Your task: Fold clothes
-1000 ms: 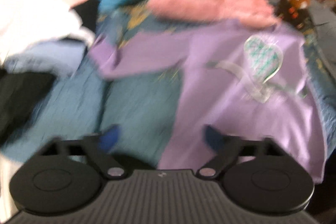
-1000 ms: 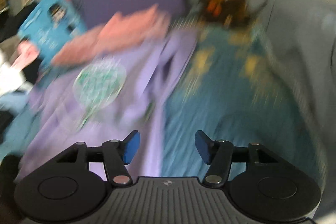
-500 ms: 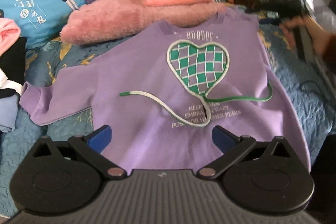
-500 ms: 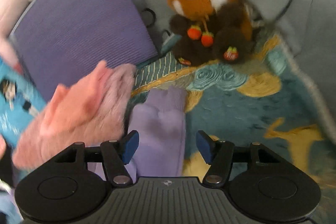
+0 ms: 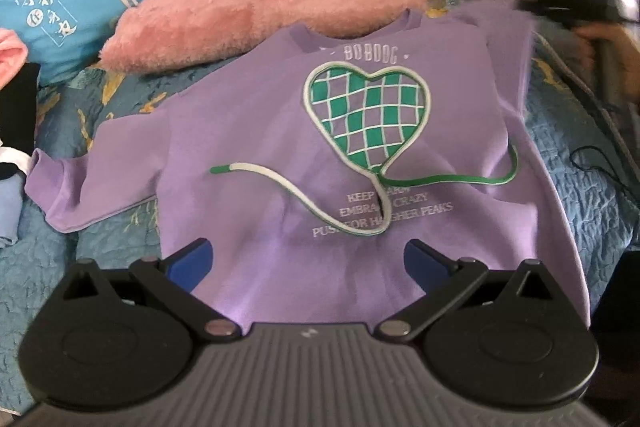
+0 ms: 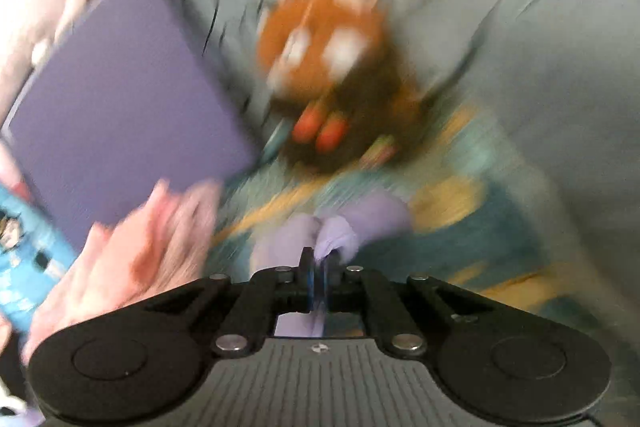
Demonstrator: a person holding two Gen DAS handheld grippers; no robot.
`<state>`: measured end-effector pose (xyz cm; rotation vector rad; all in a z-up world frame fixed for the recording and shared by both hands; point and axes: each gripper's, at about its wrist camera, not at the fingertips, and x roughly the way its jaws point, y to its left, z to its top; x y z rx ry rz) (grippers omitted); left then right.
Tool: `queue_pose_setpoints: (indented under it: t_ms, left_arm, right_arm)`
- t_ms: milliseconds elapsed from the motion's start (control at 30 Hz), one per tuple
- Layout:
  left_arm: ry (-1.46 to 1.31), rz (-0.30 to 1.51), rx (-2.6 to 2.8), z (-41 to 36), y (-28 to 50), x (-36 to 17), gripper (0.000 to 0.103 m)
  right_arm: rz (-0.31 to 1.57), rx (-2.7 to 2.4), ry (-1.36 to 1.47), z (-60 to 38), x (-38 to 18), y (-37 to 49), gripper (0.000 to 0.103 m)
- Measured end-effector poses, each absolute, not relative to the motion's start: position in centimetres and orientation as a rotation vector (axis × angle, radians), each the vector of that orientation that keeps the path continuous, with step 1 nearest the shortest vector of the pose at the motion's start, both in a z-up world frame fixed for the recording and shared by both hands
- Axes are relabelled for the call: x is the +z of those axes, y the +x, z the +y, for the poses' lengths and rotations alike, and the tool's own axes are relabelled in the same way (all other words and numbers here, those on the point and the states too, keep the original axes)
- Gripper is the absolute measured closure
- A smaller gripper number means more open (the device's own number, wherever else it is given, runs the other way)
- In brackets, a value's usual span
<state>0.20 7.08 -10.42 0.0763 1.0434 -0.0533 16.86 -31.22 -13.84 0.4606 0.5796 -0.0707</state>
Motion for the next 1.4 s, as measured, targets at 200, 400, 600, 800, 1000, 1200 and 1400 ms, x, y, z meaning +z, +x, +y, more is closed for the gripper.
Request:
queue_pose_setpoints:
  t_ms: [200, 400, 600, 800, 1000, 1200, 1400]
  left_arm:
    - [0.063, 1.023, -0.077, 6.5, -1.0, -9.8, 0.000]
    - [0.077, 1.010, -0.076, 5.9, -2.1, -9.6, 0.000]
    - [0.097, 1.032, -0.022, 6.9, -2.5, -10.3, 0.000]
    - [0.058, 1.013, 0.054, 10.3, -3.0, -9.8, 0.000]
    - [0.028, 0.998, 0.093, 13.0, -3.7, -9.2, 0.000]
    - [0.009, 0.974, 0.075, 13.2, -5.1, -8.2, 0.000]
    - [0.046, 0.956, 0.085, 13.1, -6.3, -7.3, 0.000]
  right_arm:
    - [0.441, -0.310, 0.247, -36.4, -7.3, 6.9, 0.099]
    - [0.565, -0.410, 0.109, -35.8, -10.0, 3.4, 0.099]
    - [0.709, -0.500, 0.206, -36.1, -15.0, 2.5, 0.096]
    - [0.639, -0.522, 0.173, -32.9, -13.9, -2.2, 0.037]
    - [0.787, -0.103, 0.186, -27.1, -14.0, -8.3, 0.047]
    - [1.041, 0.152, 0.089, -20.5, -18.8, -7.2, 0.052]
    - [1.094, 0.206, 0.080, -19.6, -18.9, -6.8, 0.095]
